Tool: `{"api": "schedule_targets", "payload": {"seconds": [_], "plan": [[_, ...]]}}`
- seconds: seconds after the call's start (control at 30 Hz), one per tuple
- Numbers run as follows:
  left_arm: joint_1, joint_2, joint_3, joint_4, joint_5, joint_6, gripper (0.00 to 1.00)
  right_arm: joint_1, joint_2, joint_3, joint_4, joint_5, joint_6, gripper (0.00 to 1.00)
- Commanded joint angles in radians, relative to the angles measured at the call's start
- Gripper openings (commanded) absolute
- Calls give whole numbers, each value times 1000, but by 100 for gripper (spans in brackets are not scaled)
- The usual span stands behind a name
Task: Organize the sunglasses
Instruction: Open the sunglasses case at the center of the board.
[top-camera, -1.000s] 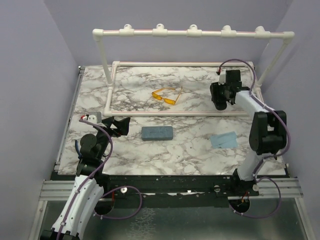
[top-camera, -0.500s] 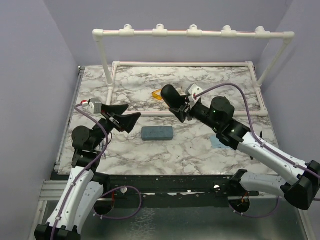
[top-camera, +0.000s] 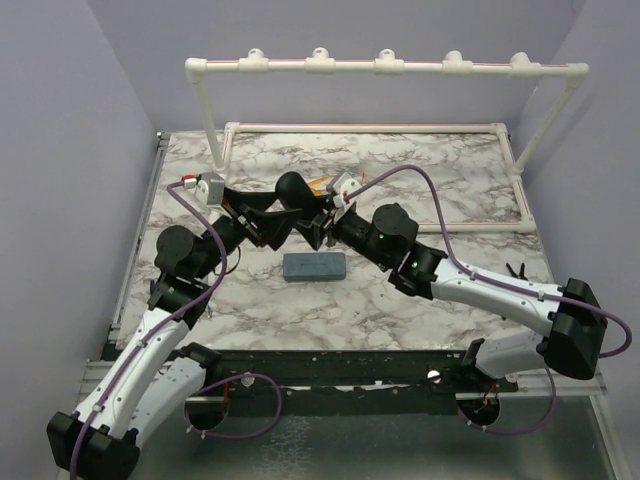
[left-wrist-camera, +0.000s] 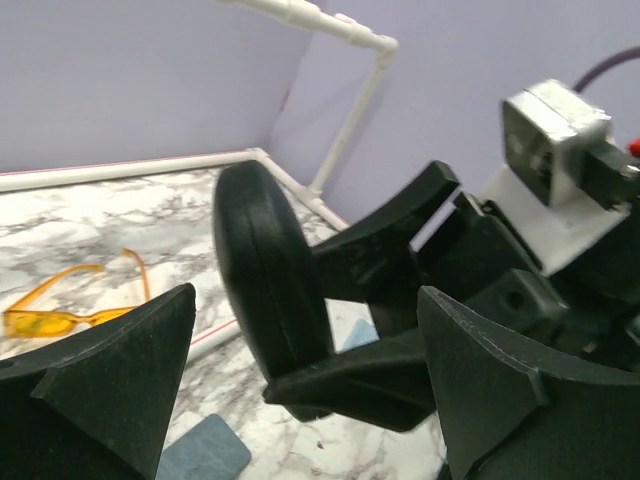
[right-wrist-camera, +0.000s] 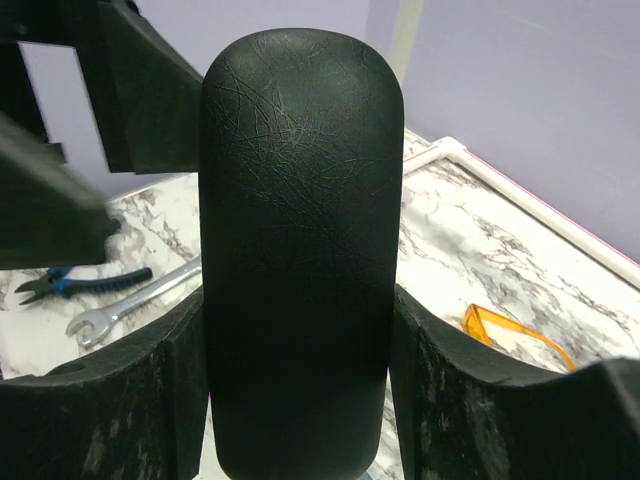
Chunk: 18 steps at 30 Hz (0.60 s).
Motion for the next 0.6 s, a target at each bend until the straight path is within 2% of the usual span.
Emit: {"api": "schedule_targets", "payload": {"seconds": [0.0,0.1,0.37,0.57], "plan": [[-11,21,27,-51,-146,73,89,36,20,42,111,48,15,14],[-15,35,18,-51,-149,67,80,45,29,52,113,20,3,14],[-18,39,0,-6,-114,67,42,55,45,62,78,-45,-36,15],[-17,36,-9,-6,-70,48,22,55,34,53,63,-28,-48,20]]}}
